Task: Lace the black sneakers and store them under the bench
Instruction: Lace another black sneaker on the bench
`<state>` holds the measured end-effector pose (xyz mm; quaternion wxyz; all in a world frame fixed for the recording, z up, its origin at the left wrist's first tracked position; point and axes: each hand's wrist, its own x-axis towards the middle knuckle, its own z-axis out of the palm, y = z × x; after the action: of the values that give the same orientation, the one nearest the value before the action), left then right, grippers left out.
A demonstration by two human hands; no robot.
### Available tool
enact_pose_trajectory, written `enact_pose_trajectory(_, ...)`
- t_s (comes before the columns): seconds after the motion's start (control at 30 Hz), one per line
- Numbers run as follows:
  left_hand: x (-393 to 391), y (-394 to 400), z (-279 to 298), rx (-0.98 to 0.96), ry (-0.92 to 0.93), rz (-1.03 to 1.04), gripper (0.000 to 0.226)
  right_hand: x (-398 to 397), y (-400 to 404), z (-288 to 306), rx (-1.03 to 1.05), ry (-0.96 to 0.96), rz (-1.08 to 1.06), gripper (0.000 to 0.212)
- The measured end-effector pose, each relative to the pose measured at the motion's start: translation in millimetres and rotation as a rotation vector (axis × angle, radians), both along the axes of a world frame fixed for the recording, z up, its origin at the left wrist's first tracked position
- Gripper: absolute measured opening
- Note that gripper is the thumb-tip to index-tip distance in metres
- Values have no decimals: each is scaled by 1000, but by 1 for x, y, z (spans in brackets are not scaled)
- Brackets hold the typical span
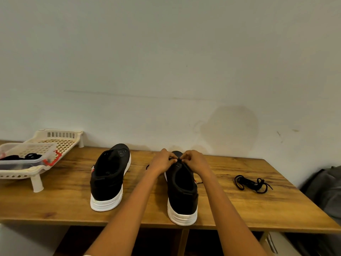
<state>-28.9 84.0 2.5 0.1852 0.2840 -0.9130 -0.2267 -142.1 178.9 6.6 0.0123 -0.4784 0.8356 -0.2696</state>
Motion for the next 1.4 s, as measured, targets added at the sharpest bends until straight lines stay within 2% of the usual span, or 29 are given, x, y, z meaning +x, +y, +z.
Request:
enact_pose_trajectory(0.27, -5, -2, -3, -34, 103, 37, 18, -1, -4, -3, 76, 162, -18, 22)
enact_pose_trajectory(0.37, -8, -4, -5, -52, 75, 41, 19, 0, -5, -8, 38, 75, -54, 20)
enact_pose_trajectory(0.47, -11, -5, -6, 275, 123, 74, 20, 0, -6, -11, 18, -3, -65, 20)
enact_pose_trajectory(0.6, -10, -6, -9, 764, 324, 165, 23, -2, -6, -14, -29, -100, -100, 18)
enact_pose_trajectory(0.7, -7, 0, -6, 935, 437, 213, 27, -1, -6, -8, -86, -185, -73, 19)
enact_pose_trajectory(0.83, -8, -1, -3, 956, 490, 177, 21, 6, -7, 10, -53, -153, 37, 27)
enact_pose_trajectory(1.0, -7, -1, -10, 941, 504, 180, 24, 6, -8, 4, 18, -153, -52, 17)
enact_pose_trajectory(1.13, -1, 3, -7, 835, 465, 35, 21, 14, -11, 10, -50, 23, -126, 21)
enact_pose_trajectory(1.23, 5, 5, -7, 835, 446, -67, 25, 18, -18, 27, -249, -114, -130, 23)
enact_pose_trajectory(1.4, -1, 7, -4, 833, 525, -8, 8, 14, -26, 19, -275, -253, -64, 20)
